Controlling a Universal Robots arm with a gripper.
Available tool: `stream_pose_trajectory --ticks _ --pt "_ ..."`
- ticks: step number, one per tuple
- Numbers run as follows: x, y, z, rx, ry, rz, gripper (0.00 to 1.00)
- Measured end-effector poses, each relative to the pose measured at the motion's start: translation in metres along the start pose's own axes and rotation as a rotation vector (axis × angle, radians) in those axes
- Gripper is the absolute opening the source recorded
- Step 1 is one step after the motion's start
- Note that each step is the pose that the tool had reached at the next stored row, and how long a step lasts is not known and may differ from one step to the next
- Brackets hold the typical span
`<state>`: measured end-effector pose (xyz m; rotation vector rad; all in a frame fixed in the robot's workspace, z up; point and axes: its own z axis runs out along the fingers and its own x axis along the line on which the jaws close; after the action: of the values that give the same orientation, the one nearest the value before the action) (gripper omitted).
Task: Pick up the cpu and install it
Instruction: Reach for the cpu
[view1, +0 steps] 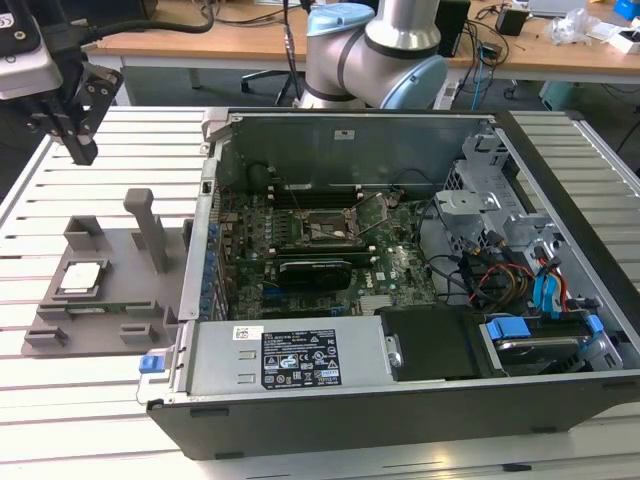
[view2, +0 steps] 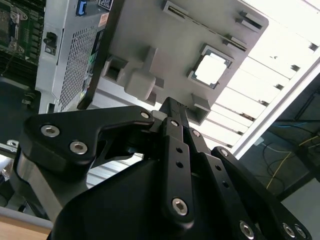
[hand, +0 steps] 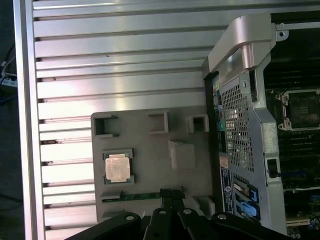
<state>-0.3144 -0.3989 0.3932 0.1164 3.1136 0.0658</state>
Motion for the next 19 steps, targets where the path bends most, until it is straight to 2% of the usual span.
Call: stream_pose_trajectory --ticks 4,19 --pt "0.0086 -0.0006 -0.0002 0.0000 0.0000 0.000 0.11" --pt "0.0257 -0.0019 -0.0007 0.0000 0.0000 0.000 0.11"
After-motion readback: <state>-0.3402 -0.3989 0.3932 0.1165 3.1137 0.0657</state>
